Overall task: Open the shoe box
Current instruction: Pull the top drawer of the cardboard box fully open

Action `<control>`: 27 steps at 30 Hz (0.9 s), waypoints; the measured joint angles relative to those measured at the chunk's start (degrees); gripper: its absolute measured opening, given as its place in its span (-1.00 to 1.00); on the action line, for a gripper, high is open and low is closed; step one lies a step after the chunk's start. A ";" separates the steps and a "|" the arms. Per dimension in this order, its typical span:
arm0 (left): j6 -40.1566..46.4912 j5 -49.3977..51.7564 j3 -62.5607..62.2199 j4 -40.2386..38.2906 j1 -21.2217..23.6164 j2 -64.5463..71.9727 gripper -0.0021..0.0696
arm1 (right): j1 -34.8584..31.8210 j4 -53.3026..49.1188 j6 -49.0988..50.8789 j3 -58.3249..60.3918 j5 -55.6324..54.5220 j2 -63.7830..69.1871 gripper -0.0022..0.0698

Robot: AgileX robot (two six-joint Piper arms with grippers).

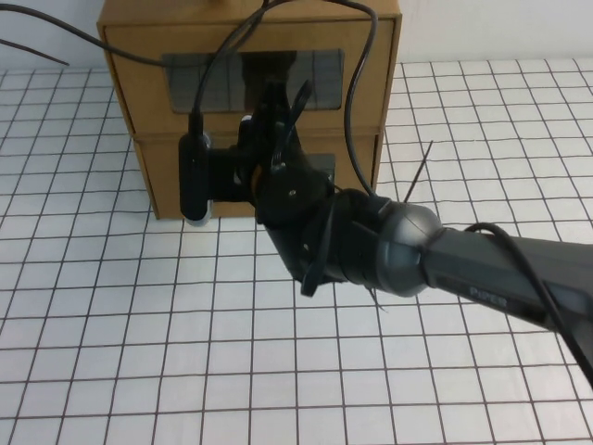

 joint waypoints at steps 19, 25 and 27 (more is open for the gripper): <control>-1.36 0.00 0.00 0.00 0.00 0.00 -0.95 | 13.87 6.14 2.77 24.40 7.57 -18.20 -0.92; -1.84 0.00 0.00 -0.21 0.00 0.00 -0.95 | 19.34 12.69 2.77 27.15 12.86 -23.14 -0.92; -1.93 0.00 0.00 -0.21 0.00 0.00 -0.95 | 21.34 14.57 2.77 27.76 14.38 -24.49 -0.92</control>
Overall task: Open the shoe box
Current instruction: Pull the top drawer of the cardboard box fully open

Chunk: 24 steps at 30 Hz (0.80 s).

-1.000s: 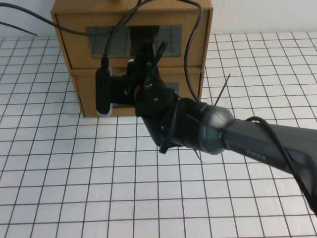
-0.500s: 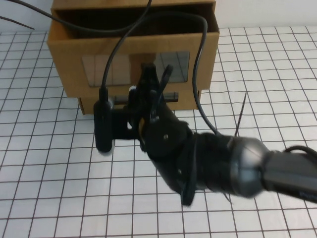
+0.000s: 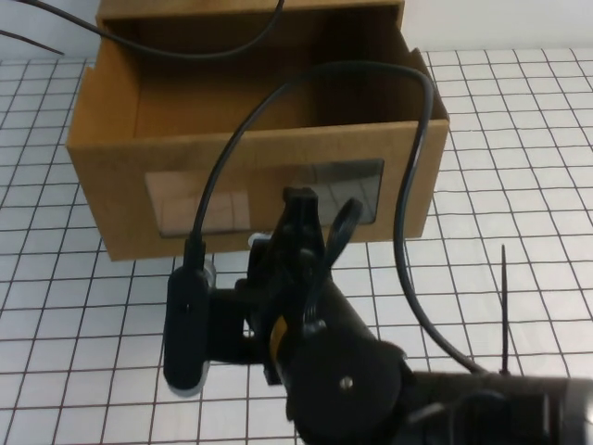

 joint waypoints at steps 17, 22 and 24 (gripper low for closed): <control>-0.25 0.00 0.00 -0.50 0.00 -0.13 -0.95 | 2.53 9.61 0.02 0.22 5.17 -1.35 -0.46; -0.36 0.90 -0.49 -1.11 0.00 -0.82 -0.95 | 3.68 12.60 0.02 0.22 8.28 -2.46 -0.41; -0.36 1.04 -0.79 -1.11 0.00 -1.92 -0.95 | 5.54 13.44 0.02 0.22 9.70 -4.17 -0.46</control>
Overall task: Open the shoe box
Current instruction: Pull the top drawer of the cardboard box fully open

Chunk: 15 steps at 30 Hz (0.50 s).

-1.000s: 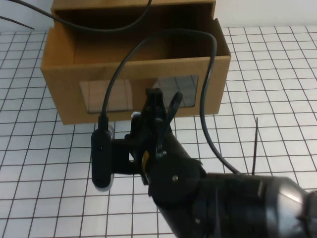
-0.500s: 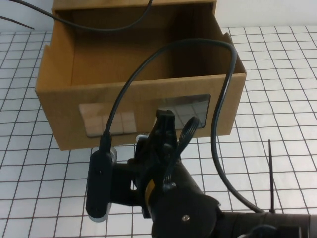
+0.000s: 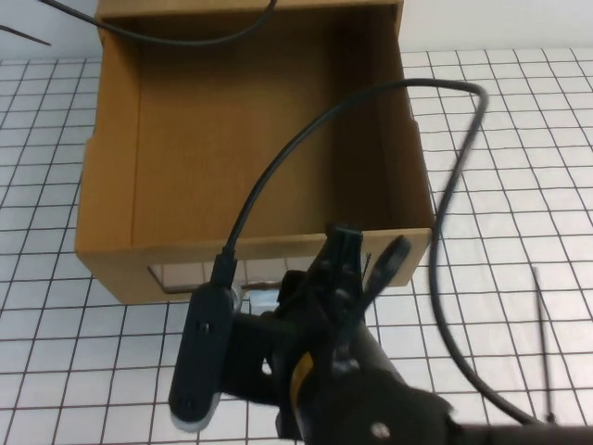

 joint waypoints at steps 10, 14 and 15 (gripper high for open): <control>-1.00 0.22 0.05 0.36 0.00 -12.85 -0.95 | -0.94 4.62 0.08 -2.93 4.30 -11.62 -0.95; -1.09 0.22 5.40 3.88 0.00 -19.39 -0.95 | -7.56 5.99 0.08 -5.96 4.53 -15.90 -0.97; -1.09 0.25 7.20 4.61 0.00 -21.32 -0.95 | -9.42 6.58 -0.04 -6.54 4.43 -16.78 -0.97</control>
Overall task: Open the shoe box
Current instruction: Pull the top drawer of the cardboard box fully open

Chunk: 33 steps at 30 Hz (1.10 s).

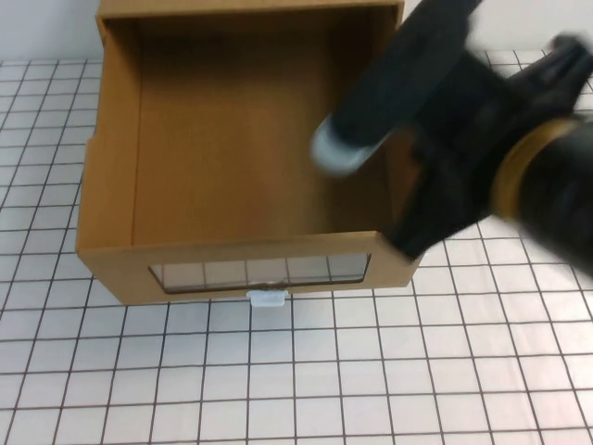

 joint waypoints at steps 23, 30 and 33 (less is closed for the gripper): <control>1.35 -24.94 79.28 9.79 0.00 -71.10 -0.95 | -46.97 44.68 -14.25 24.17 -22.76 -30.29 -0.98; 0.45 -31.49 100.23 9.47 0.00 -94.33 -0.95 | -47.08 45.50 -10.64 41.69 -39.21 -45.39 -0.98; -0.35 -32.93 108.35 6.88 0.00 -100.60 -0.95 | -47.08 45.65 -9.48 46.62 -41.46 -49.56 -0.98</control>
